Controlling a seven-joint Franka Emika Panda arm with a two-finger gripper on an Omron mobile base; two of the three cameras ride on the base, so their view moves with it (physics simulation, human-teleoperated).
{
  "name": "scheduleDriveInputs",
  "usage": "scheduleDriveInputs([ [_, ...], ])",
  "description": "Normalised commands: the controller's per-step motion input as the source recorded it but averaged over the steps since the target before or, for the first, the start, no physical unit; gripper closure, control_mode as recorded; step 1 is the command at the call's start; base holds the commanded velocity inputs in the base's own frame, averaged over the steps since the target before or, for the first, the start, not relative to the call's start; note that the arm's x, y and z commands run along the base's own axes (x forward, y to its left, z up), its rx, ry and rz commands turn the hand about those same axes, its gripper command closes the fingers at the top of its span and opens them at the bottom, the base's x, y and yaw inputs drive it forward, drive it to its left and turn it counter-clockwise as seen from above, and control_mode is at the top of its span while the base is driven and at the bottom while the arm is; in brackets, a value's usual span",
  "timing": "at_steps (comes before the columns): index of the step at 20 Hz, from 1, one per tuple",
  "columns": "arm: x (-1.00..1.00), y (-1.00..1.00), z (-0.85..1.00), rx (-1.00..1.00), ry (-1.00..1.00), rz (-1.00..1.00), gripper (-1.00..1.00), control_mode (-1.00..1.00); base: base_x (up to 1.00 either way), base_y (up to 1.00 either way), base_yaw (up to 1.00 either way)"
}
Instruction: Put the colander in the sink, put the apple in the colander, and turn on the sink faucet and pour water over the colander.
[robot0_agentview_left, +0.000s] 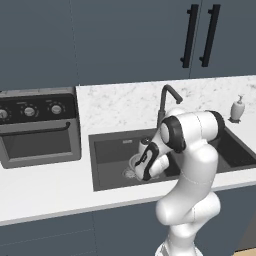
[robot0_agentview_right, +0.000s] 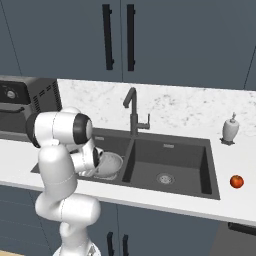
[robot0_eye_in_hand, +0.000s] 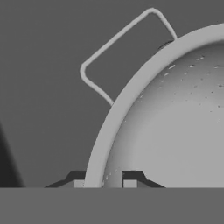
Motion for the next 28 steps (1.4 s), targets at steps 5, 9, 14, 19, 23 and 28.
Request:
scheduleDriveInputs([
  [5,-0.24,-0.39,0.0,0.0,0.0,0.0,1.0,-1.0,0.0,0.0,0.0],
  [9,-0.36,-0.11,0.0,0.0,0.0,-0.02,1.0,-1.0,0.0,0.0,0.0],
  [14,-0.38,-0.09,0.01,0.0,0.0,-0.02,-1.0,-1.0,0.0,0.0,0.0],
  [19,-0.01,0.0,0.0,0.0,0.0,0.0,-1.0,-1.0,0.0,0.0,0.0],
  [23,-0.02,0.0,0.06,0.0,0.0,0.0,-1.0,-1.0,0.0,0.0,0.0],
  [28,-0.12,-0.01,0.38,0.0,0.0,0.0,-1.0,-1.0,0.0,0.0,0.0],
])
